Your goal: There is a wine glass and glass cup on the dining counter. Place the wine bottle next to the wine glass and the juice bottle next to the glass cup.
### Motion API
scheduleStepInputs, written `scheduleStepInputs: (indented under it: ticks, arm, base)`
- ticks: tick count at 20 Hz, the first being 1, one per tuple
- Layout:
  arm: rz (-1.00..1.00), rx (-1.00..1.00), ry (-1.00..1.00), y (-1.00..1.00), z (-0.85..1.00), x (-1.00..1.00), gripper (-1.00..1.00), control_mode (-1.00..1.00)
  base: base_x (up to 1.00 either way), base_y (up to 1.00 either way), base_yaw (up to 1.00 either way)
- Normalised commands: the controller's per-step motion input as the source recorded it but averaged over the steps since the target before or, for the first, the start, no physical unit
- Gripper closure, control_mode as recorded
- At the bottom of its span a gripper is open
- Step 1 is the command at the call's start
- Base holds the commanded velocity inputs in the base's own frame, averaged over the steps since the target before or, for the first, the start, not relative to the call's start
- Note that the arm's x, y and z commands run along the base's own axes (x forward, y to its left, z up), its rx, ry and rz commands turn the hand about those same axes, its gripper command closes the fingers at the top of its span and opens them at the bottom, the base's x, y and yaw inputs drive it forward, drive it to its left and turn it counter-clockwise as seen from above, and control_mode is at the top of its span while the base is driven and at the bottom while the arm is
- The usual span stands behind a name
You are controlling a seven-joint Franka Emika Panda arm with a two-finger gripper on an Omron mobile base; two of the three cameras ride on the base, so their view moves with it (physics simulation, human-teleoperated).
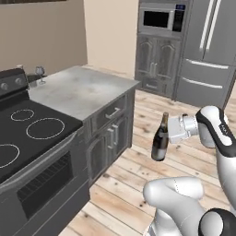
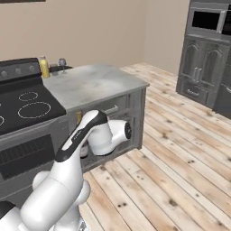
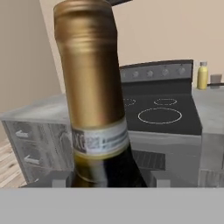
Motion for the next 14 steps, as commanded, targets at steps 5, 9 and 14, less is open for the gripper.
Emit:
scheduleStepInputs:
  ticks: [5,9,14]
  arm:
    - [0.0,0.0,0.0,0.0,0.0,0.0,1.0,1.0]
    - [0.0,0.0,0.0,0.0,0.0,0.0,1.0,1.0]
    - [0.0,0.0,0.0,0.0,0.0,0.0,1.0,1.0]
  base:
    - [0.75,-0.35,0.0]
    - [0.76,-0.36,0.0]
    - [0.78,-0.36,0.0]
